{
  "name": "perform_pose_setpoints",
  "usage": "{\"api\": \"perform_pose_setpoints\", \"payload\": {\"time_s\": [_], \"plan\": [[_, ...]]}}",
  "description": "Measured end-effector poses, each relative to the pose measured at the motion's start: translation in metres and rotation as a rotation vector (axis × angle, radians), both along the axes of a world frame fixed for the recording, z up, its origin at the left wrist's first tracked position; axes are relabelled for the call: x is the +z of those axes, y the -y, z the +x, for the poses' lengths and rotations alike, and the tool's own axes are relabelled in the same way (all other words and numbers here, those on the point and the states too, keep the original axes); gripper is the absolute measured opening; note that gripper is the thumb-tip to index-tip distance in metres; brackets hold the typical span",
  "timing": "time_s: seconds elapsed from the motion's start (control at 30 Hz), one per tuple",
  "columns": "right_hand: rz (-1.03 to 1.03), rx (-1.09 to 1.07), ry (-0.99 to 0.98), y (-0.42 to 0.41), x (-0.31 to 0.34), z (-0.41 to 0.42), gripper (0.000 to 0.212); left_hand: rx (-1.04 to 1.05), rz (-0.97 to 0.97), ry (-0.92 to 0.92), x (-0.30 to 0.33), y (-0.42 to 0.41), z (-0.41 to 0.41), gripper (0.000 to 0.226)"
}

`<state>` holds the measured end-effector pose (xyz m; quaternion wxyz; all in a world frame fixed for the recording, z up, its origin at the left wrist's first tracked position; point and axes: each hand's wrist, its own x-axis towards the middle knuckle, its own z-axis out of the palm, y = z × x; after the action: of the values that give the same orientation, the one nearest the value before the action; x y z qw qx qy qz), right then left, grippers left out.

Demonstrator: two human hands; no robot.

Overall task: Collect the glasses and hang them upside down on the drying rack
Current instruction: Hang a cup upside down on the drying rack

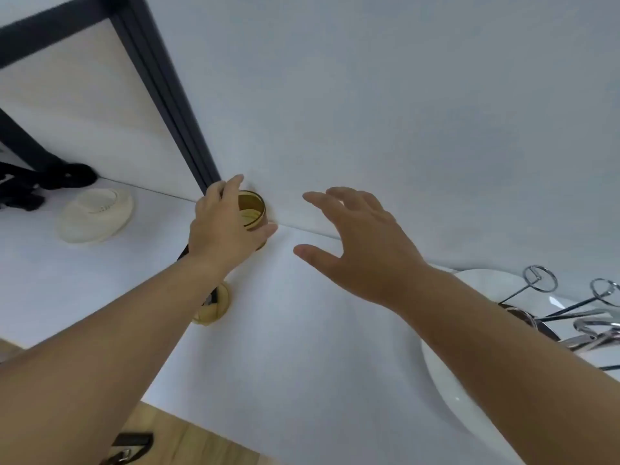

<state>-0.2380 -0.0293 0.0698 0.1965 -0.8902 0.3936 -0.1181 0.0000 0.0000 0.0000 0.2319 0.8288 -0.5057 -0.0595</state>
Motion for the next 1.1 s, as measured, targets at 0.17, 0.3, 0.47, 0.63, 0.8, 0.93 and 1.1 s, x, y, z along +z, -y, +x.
{"api": "perform_pose_setpoints", "payload": {"time_s": [0.17, 0.3, 0.47, 0.63, 0.8, 0.93, 1.1], "plan": [[0.026, 0.013, -0.012, -0.001, -0.008, 0.004, 0.075, 0.071, 0.01, -0.094, -0.02, 0.006, 0.008, 0.096], [0.023, 0.018, -0.027, -0.001, -0.013, 0.004, 0.075, 0.113, 0.005, -0.188, -0.023, 0.014, 0.013, 0.098], [0.039, -0.022, 0.01, -0.003, -0.014, 0.001, 0.074, 0.105, 0.011, -0.266, -0.019, 0.02, 0.011, 0.093], [0.041, -0.048, 0.025, -0.008, -0.007, -0.004, 0.074, 0.113, 0.005, -0.262, -0.017, 0.017, 0.012, 0.089], [0.058, -0.075, 0.041, -0.014, 0.002, -0.016, 0.078, 0.064, -0.004, -0.219, -0.006, 0.002, 0.002, 0.09], [0.075, -0.092, 0.068, -0.022, 0.017, -0.031, 0.082, 0.02, -0.02, -0.229, 0.019, -0.007, -0.02, 0.091], [0.097, -0.14, 0.158, -0.028, 0.042, -0.068, 0.085, -0.059, -0.043, -0.203, 0.069, -0.011, -0.06, 0.095]]}}
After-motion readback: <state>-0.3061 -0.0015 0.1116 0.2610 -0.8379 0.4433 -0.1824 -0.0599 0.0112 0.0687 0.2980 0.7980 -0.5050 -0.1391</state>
